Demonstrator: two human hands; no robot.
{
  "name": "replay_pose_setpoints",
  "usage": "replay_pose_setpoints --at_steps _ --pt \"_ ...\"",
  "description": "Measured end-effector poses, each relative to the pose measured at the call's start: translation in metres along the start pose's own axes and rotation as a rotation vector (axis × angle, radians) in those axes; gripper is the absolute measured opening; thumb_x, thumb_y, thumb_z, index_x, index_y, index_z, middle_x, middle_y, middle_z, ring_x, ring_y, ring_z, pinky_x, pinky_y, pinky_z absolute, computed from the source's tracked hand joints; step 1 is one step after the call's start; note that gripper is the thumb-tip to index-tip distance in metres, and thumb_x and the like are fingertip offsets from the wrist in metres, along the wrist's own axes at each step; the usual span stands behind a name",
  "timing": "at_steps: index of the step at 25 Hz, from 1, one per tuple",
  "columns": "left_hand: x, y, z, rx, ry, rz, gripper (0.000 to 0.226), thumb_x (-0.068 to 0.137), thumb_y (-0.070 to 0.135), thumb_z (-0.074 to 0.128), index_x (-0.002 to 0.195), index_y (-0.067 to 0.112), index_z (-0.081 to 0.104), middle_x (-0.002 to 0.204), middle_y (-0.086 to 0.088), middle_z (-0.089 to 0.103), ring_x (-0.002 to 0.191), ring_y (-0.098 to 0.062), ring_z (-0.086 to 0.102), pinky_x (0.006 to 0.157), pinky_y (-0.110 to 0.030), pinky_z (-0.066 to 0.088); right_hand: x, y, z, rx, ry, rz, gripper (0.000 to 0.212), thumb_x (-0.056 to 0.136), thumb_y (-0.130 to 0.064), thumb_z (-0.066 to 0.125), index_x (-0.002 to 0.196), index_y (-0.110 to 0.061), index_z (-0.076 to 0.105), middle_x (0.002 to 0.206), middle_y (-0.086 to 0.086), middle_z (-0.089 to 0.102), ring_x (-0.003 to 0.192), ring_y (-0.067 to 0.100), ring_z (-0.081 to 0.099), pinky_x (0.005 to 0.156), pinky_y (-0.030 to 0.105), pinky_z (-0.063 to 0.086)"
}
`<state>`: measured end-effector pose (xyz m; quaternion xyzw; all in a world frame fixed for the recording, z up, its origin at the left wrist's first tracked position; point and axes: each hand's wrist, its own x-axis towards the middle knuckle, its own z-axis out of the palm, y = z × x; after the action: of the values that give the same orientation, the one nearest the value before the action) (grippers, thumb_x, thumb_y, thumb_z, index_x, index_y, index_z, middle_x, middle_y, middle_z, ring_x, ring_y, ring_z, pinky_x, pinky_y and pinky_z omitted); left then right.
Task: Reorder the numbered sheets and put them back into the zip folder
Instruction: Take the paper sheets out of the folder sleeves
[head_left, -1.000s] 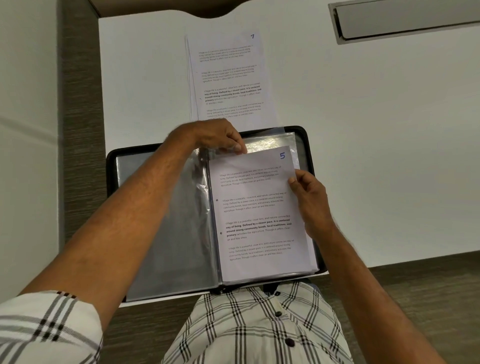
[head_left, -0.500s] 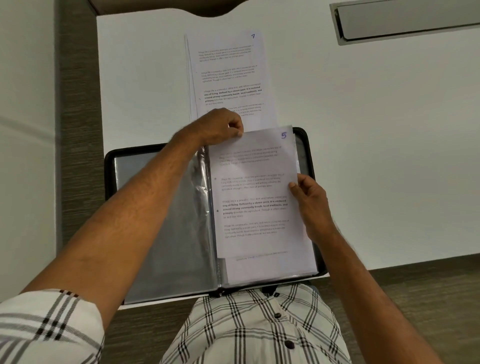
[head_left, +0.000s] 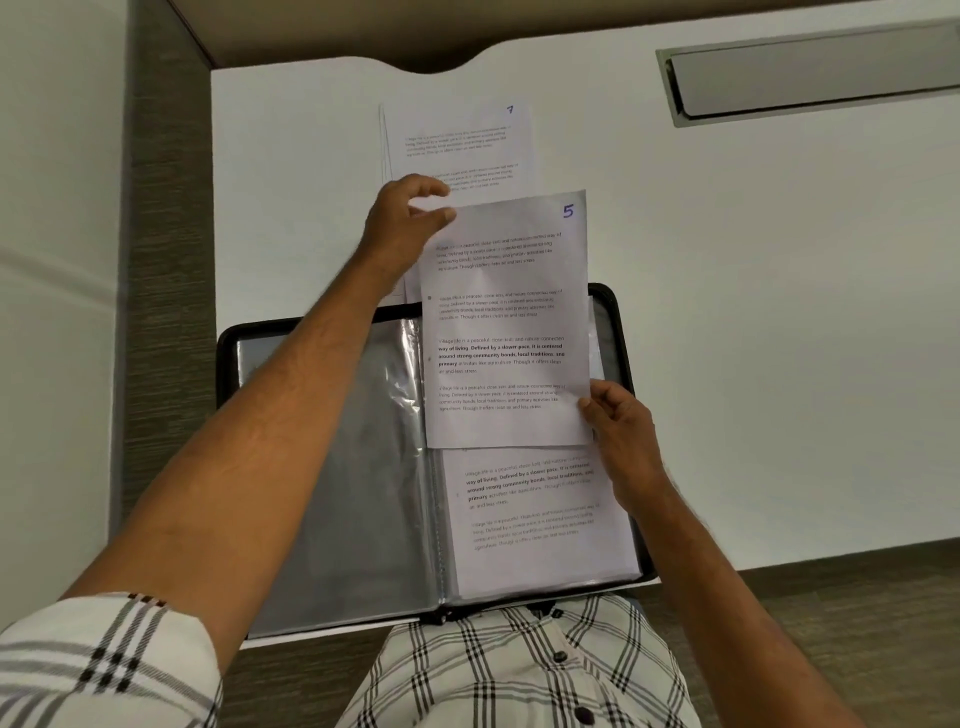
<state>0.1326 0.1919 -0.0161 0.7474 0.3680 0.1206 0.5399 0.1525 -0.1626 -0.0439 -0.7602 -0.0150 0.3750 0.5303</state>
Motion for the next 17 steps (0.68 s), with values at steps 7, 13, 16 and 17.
replay_pose_setpoints --at_steps 7,13,16,17 --pt "-0.048 -0.036 -0.019 -0.129 -0.197 -0.33 0.027 0.094 0.011 0.071 0.12 0.005 0.067 0.113 -0.012 0.075 0.097 -0.029 0.075 0.083 -0.038 0.063 -0.002 0.0 0.0 0.007 0.013 -0.006 0.02 0.108 -0.015 0.056 0.117 -0.022 0.072 0.111 -0.004 0.078 0.096 0.014 0.075 0.077 0.024 0.06" --pt "-0.049 -0.032 -0.006 0.096 -0.041 -0.168 0.016 0.096 0.016 0.069 0.1 0.0 0.071 0.101 -0.004 0.075 0.083 -0.014 0.073 0.068 -0.021 0.06 -0.001 0.0 0.0 0.017 0.007 0.012 0.021 0.107 -0.011 0.056 0.122 -0.018 0.07 0.113 -0.002 0.078 0.093 0.01 0.075 0.076 0.022 0.059" --pt "-0.027 -0.03 -0.003 0.035 0.055 -0.169 0.018 0.098 0.017 0.068 0.102 -0.001 0.071 0.102 -0.006 0.076 0.086 -0.018 0.075 0.07 -0.028 0.063 0.0 -0.001 0.0 0.04 0.004 0.035 0.019 0.107 -0.009 0.055 0.118 -0.018 0.068 0.108 0.003 0.079 0.087 0.014 0.076 0.08 0.027 0.062" --pt "-0.018 -0.03 -0.003 0.033 0.093 -0.16 0.02 0.097 0.017 0.067 0.102 -0.002 0.071 0.101 -0.008 0.076 0.087 -0.021 0.075 0.072 -0.032 0.064 0.0 -0.002 0.001 0.071 0.0 0.042 0.017 0.107 -0.009 0.057 0.117 -0.017 0.068 0.105 0.005 0.08 0.089 0.018 0.076 0.083 0.03 0.062"
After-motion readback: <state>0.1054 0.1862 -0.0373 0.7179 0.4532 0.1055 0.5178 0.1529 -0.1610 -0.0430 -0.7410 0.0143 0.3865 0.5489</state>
